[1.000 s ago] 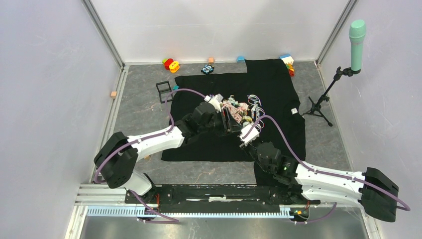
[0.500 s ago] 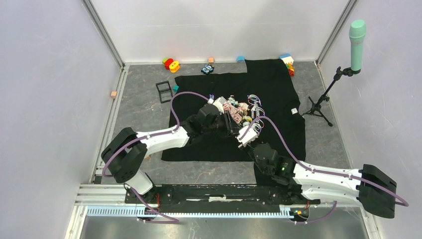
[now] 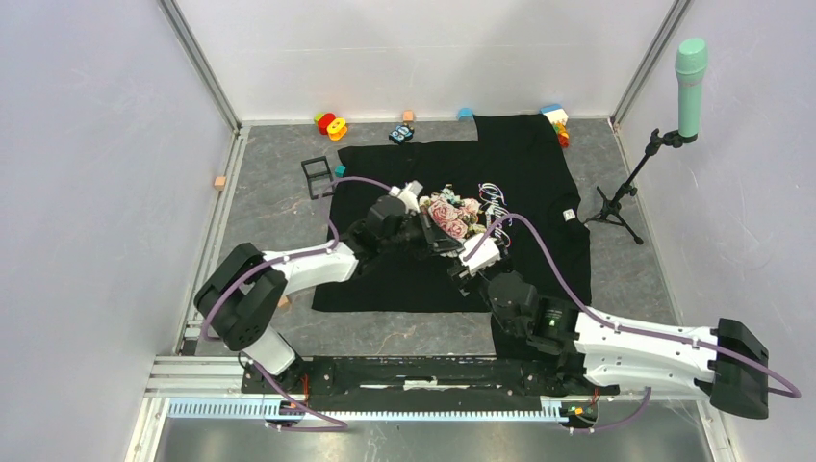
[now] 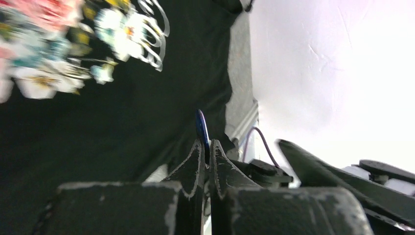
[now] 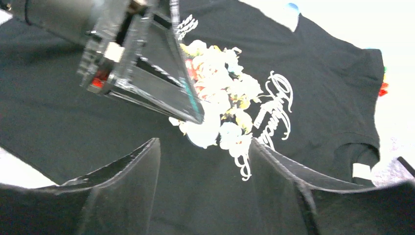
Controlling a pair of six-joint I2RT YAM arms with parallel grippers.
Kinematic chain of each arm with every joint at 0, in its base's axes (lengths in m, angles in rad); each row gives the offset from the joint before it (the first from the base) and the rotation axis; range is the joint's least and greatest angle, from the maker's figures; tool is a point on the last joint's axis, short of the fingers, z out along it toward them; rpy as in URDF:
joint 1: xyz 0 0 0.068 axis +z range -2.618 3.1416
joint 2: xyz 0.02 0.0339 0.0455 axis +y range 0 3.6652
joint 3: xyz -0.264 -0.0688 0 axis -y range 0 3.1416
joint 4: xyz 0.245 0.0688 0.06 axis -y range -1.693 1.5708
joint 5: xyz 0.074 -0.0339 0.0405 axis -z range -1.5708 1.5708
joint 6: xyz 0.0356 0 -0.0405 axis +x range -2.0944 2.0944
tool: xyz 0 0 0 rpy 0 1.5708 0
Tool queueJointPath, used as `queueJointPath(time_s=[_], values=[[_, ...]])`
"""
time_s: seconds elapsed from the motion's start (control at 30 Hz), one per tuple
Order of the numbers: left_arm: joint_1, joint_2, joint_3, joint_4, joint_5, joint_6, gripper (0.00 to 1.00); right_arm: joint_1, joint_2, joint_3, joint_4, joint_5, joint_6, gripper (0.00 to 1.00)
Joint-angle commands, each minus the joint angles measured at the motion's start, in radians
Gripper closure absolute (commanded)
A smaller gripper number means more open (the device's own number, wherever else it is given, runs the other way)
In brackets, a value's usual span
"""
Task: Pin the brooch onto the clothing
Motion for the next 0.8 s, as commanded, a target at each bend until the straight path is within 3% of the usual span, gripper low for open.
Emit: queueJointPath(time_s=[0.0, 0.1, 0.3, 0.4, 0.53, 0.77], values=[[0.105, -0.073, -0.065, 0.099, 0.094, 0.083, 0.98, 0.0, -0.043, 0.078, -0.14, 0.071, 0.113, 0.25], [0.17, -0.12, -0.108, 0.149, 0.196, 0.14, 0.98, -0.057, -0.045, 0.115, -0.229, -0.027, 0.156, 0.2], [0.244, -0.225, -0.143, 0.132, 0.438, 0.297, 0.98, -0.398, -0.081, 0.132, -0.229, -0.619, 0.197, 0.2], [0.242, -0.287, -0.172, 0.121, 0.548, 0.354, 0.98, -0.493, -0.059, 0.181, -0.243, -0.844, 0.263, 0.19], [0.241, -0.38, -0.202, 0.019, 0.617, 0.444, 0.98, -0.527, -0.052, 0.25, -0.202, -1.106, 0.354, 0.19], [0.204, -0.429, -0.203, 0.044, 0.715, 0.41, 0.98, -0.531, -0.027, 0.272, -0.112, -1.342, 0.481, 0.21]])
